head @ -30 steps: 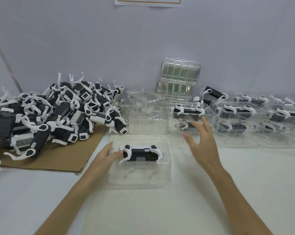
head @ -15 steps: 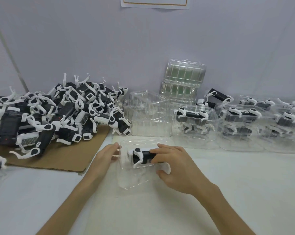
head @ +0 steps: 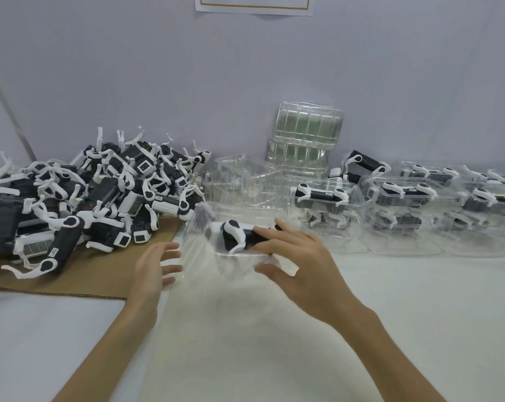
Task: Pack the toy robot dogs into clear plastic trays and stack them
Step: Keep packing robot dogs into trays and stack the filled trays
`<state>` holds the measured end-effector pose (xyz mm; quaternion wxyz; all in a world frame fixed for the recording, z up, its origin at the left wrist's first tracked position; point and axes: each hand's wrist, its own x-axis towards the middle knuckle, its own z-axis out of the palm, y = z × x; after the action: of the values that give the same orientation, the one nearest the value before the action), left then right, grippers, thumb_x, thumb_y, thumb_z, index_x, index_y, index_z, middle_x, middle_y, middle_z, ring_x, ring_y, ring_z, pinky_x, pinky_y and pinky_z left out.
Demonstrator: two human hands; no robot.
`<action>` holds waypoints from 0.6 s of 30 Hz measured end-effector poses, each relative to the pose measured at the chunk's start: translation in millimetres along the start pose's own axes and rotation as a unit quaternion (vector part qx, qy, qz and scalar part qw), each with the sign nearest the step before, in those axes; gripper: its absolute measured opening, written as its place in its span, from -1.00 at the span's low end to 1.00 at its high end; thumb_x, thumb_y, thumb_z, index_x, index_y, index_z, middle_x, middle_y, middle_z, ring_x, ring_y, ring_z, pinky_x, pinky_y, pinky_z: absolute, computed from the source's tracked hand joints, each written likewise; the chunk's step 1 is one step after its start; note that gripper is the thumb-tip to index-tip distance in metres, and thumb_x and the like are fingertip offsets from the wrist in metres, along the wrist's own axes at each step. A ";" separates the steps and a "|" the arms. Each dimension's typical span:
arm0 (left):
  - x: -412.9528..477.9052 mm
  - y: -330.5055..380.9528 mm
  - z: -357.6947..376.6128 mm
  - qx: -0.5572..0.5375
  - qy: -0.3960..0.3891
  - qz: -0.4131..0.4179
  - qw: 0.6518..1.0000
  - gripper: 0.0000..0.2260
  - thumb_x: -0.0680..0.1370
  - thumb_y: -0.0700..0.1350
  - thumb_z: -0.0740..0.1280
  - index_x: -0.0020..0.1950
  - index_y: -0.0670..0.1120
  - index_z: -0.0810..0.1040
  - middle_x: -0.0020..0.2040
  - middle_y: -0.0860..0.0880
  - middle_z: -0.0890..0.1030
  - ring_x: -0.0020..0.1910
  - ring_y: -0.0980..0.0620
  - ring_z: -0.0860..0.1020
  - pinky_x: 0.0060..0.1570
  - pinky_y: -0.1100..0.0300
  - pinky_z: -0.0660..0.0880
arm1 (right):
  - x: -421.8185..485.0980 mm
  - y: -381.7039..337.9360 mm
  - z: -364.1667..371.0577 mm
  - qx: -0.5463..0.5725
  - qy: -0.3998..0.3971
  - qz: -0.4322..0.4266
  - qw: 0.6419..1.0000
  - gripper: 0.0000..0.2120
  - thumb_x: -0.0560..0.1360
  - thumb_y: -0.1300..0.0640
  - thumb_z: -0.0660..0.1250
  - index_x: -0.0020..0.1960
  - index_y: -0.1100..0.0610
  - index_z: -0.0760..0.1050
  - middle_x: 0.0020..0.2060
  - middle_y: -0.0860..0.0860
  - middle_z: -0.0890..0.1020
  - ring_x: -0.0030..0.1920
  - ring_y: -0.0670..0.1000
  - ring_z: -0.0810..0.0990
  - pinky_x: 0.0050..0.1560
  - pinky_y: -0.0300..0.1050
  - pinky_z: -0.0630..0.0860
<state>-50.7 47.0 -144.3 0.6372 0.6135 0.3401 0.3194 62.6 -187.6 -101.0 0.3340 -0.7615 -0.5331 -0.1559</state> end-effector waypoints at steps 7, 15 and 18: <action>-3.3 -0.7 3.8 0.021 -0.005 -0.002 1.000 -0.74 0.64 -0.13 0.12 -0.02 -0.04 0.61 0.01 -0.01 0.63 -0.13 -0.04 0.64 -0.10 0.08 0.46 | 32.0 20.9 -76.0 -0.093 0.153 -0.034 0.983 -0.67 0.47 0.13 0.51 0.22 0.10 0.62 0.26 0.01 0.61 0.36 0.10 0.51 0.35 0.22 0.37; -9.5 -6.3 10.8 0.040 -0.018 0.001 0.999 -0.72 0.64 -0.16 0.12 -0.04 -0.10 0.63 0.00 -0.03 0.65 -0.17 -0.08 0.61 -0.13 0.13 0.43 | 75.6 153.3 -175.1 -0.314 0.091 0.100 0.940 -0.84 0.53 0.18 0.40 0.07 0.13 0.47 -0.20 -0.03 0.56 0.12 0.17 0.55 0.44 0.09 0.06; -8.8 -15.9 13.5 0.045 -0.021 0.013 0.999 -0.72 0.64 -0.16 0.15 -0.09 -0.11 0.65 -0.06 0.04 0.66 -0.21 -0.06 0.59 -0.15 0.19 0.42 | 79.1 210.3 -201.6 -0.338 0.046 0.169 0.925 -0.86 0.53 0.18 0.38 0.02 0.12 0.43 -0.20 0.01 0.55 0.12 0.21 0.54 0.44 0.14 0.08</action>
<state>-44.6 31.5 -159.6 0.6119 0.6523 0.3329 0.2990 309.5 -311.6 20.7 0.1022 -0.9000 -0.2963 -0.3029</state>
